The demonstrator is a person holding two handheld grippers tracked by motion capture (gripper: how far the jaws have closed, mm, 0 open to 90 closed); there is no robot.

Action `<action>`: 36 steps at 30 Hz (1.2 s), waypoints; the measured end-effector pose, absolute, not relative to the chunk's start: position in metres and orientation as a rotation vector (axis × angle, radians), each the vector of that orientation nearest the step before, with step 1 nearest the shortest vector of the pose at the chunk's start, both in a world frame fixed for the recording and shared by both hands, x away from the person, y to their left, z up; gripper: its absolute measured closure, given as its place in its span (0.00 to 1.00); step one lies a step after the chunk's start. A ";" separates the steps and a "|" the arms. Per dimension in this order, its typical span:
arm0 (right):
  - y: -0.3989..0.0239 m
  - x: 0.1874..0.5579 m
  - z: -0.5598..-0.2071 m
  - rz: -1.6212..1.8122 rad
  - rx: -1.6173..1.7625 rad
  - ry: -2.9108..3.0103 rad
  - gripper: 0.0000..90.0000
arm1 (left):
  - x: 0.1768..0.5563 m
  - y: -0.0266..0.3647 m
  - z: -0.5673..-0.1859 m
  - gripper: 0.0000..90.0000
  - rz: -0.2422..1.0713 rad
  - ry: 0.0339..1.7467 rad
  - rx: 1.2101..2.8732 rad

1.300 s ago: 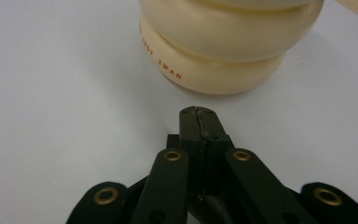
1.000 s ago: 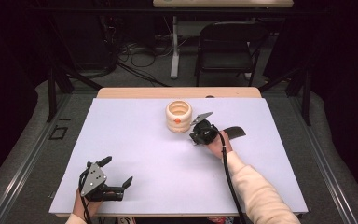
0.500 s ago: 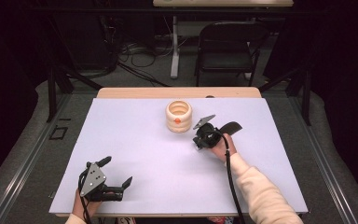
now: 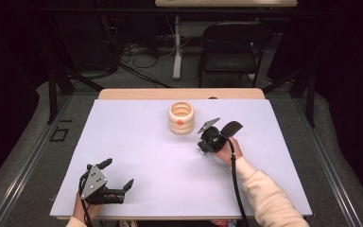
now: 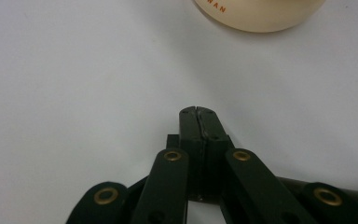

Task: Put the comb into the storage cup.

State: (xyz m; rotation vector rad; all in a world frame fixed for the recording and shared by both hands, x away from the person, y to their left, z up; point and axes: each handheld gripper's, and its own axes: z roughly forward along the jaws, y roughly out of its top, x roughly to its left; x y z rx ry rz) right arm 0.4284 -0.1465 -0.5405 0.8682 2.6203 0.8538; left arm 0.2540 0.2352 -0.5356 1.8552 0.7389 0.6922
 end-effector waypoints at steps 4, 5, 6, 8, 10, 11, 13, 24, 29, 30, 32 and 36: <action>-0.148 0.427 -0.539 0.852 0.863 2.627 1.00 | 0.254 0.235 -0.536 0.00 0.691 0.738 1.857; -0.149 0.425 -0.539 0.842 0.866 2.631 1.00 | 0.254 0.235 -0.536 0.00 0.691 0.738 1.856; -0.149 0.425 -0.539 0.842 0.866 2.631 1.00 | 0.254 0.235 -0.536 0.00 0.691 0.738 1.856; -0.150 0.422 -0.539 0.835 0.864 2.638 1.00 | 0.254 0.235 -0.536 0.00 0.693 0.739 1.857; -0.151 0.421 -0.539 0.833 0.865 2.638 1.00 | 0.254 0.235 -0.535 0.00 0.695 0.741 1.858; -0.152 0.419 -0.538 0.826 0.869 2.644 1.00 | 0.254 0.235 -0.535 0.00 0.695 0.740 1.858; -0.153 0.418 -0.538 0.823 0.869 2.646 1.00 | 0.254 0.235 -0.535 0.00 0.695 0.740 1.858; -0.163 0.409 -0.536 0.790 0.888 2.653 1.00 | 0.254 0.235 -0.535 0.00 0.696 0.738 1.861; -0.170 0.407 -0.535 0.776 0.906 2.651 1.00 | 0.254 0.234 -0.536 0.00 0.693 0.738 1.864; -0.172 0.407 -0.534 0.775 0.902 2.651 1.00 | 0.254 0.234 -0.536 0.00 0.694 0.736 1.866; -0.176 0.406 -0.534 0.778 0.906 2.647 1.00 | 0.254 0.234 -0.536 0.00 0.692 0.735 1.868; -0.183 0.404 -0.534 0.766 0.930 2.642 1.00 | 0.254 0.234 -0.536 0.00 0.693 0.737 1.867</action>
